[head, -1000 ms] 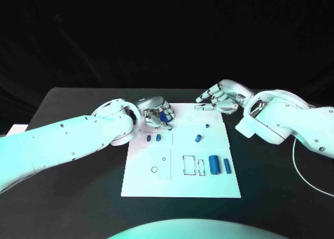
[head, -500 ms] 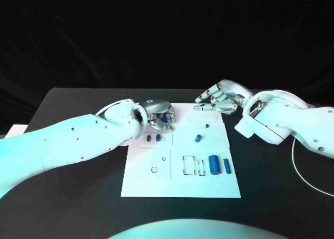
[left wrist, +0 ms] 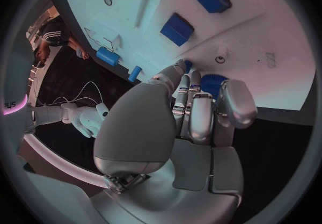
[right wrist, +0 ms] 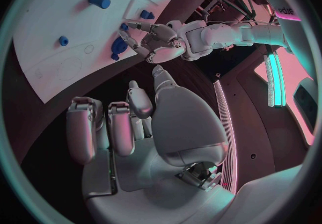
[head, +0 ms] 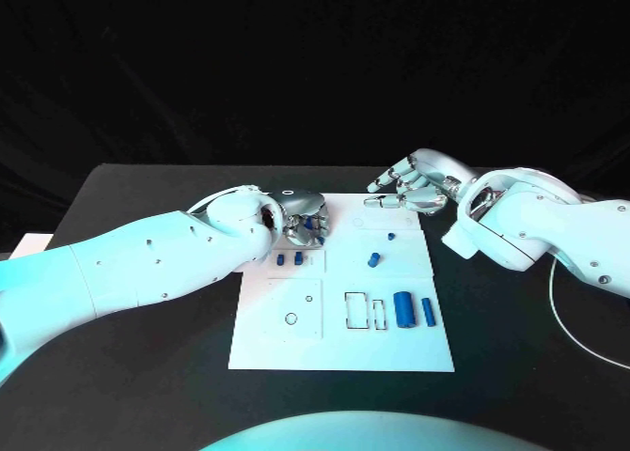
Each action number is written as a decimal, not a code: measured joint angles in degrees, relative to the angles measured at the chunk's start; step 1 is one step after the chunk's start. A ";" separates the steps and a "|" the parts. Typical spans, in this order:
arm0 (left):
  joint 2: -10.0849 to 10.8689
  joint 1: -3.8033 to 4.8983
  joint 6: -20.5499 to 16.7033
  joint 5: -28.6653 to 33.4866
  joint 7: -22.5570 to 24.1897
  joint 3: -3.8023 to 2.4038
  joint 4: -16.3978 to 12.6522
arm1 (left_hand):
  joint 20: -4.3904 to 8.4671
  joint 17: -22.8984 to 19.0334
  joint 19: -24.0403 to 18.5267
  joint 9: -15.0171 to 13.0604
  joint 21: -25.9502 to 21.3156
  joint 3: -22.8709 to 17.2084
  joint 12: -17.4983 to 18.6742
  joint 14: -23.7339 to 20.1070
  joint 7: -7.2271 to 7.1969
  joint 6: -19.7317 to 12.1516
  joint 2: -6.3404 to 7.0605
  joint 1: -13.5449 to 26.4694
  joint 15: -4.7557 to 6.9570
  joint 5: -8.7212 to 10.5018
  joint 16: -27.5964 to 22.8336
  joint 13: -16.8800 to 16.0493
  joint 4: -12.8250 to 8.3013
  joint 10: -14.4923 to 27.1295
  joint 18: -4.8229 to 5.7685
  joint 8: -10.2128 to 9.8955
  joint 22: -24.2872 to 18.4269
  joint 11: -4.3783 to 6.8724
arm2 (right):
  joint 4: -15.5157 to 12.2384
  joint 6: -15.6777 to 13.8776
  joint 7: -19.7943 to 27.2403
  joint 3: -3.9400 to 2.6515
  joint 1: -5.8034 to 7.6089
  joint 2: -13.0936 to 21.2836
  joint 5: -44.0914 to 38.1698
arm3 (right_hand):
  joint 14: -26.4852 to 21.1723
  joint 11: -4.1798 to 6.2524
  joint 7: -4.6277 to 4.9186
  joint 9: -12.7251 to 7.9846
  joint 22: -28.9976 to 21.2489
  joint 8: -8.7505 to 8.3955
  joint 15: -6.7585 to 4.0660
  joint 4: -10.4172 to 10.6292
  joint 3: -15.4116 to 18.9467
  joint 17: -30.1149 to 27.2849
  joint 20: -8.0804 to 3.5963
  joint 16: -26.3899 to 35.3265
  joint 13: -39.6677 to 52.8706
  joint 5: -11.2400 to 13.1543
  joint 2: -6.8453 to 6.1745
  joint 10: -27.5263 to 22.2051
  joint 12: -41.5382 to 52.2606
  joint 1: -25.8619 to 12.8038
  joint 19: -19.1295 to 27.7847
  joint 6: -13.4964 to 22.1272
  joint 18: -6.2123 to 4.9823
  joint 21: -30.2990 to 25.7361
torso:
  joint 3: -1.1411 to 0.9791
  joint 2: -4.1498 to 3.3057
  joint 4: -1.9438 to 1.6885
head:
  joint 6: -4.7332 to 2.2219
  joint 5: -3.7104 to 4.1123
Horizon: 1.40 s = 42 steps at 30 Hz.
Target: Assemble the parts on the task board
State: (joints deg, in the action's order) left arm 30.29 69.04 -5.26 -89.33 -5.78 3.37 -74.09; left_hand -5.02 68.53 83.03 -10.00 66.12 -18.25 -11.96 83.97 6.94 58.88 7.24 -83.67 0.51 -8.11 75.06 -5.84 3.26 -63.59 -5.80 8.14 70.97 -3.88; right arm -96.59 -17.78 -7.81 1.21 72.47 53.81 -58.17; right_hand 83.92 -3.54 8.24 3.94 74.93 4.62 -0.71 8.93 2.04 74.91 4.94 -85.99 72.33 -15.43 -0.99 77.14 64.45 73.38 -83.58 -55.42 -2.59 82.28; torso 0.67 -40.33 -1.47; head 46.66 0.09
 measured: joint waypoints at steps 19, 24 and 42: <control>-1.42 0.14 2.91 -0.72 -0.66 -0.13 0.86 | 0.62 -0.53 0.62 1.16 2.89 -4.10 0.70 0.01 -0.24 3.87 -0.03 -0.03 0.82 0.57 0.56 0.65 -1.26 -4.91 0.66 -0.67 2.92 0.87 | 0.01 0.17 0.00 0.00 0.00 -0.16 0.00 | 0.00 0.00 0.00 0.00 -0.01 0.00 0.00 0.00 0.00 0.03 0.00 0.00 0.17 0.00 0.00 0.00 0.28 0.00 0.00 0.00 0.00 0.00 | -0.05 0.04 0.01 | -0.03 -0.29; -1.55 0.14 2.89 -0.76 -0.85 -0.14 1.13 | 0.82 -0.77 0.82 1.32 4.23 -5.89 0.86 0.01 -0.20 5.51 -0.61 -0.62 0.82 1.03 0.83 0.33 -2.58 -6.81 0.66 -0.48 3.87 1.07 | -0.02 0.18 0.00 0.00 0.00 -0.16 0.00 | 0.00 0.00 0.00 0.00 -0.02 0.00 0.00 0.00 0.00 0.04 0.00 0.00 0.20 0.00 0.00 0.00 0.28 0.00 0.00 0.00 0.00 0.00 | -0.05 0.04 0.03 | -0.11 -0.25; 2.06 0.06 -1.23 1.33 -1.19 -2.05 -2.89 | 0.82 -3.72 0.82 2.33 5.88 -10.11 3.53 0.01 0.49 6.83 -0.04 -0.06 0.82 1.36 0.15 0.11 -5.20 -7.96 0.65 -1.74 3.97 0.60 | 0.08 0.23 0.01 0.00 -0.03 -0.23 0.00 | 0.00 0.00 0.00 0.00 -0.02 0.00 0.00 0.00 0.00 0.02 0.00 0.00 0.19 0.00 0.00 0.00 0.28 0.00 0.00 0.00 0.00 0.00 | 0.02 0.03 0.07 | -0.50 0.13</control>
State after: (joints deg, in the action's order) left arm 32.34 69.10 -6.49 -88.00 -6.97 1.32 -76.98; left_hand -4.20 64.81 83.85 -7.67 72.00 -28.36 -8.43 83.98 7.43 65.71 7.20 -83.73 1.33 -6.76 75.21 -5.73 -1.94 -71.55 -5.16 6.40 74.94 -3.28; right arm -96.51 -17.55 -7.80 1.22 72.44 53.58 -58.17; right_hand 83.92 -3.54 8.23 3.94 74.90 4.62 -0.71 8.93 2.04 74.93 4.94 -85.99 72.52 -15.43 -0.99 77.14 64.73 73.38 -83.58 -55.42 -2.60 82.28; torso 0.69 -40.30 -1.41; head 46.16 0.22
